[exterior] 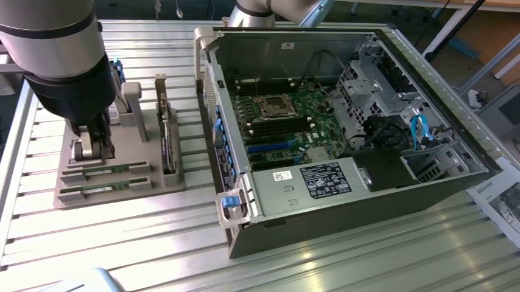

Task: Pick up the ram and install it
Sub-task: 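Pick up the ram and move it above insertion slot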

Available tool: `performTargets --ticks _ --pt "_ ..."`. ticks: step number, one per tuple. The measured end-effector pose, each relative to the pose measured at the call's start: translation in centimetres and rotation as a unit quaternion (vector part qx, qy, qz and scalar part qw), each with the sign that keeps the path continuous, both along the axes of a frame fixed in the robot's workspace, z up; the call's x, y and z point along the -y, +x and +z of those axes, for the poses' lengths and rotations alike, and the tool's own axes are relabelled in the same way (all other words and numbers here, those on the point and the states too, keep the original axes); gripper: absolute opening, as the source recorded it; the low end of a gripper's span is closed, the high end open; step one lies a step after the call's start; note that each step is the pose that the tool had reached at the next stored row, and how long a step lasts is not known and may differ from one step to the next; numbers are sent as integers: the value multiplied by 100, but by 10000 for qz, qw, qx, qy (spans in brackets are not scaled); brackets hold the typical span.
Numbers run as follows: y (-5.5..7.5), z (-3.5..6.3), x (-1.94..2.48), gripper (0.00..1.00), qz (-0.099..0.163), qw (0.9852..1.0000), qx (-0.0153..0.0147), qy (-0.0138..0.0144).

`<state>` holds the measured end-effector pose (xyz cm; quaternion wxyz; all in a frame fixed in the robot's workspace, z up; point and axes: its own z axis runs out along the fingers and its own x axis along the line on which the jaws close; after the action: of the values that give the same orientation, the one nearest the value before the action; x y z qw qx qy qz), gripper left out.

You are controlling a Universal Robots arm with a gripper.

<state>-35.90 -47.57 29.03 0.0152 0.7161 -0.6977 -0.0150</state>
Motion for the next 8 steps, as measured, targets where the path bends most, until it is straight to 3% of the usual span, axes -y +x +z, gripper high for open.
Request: performTargets --ticks 8 --pt "-1 -75 21 10 24 10000 0 0"
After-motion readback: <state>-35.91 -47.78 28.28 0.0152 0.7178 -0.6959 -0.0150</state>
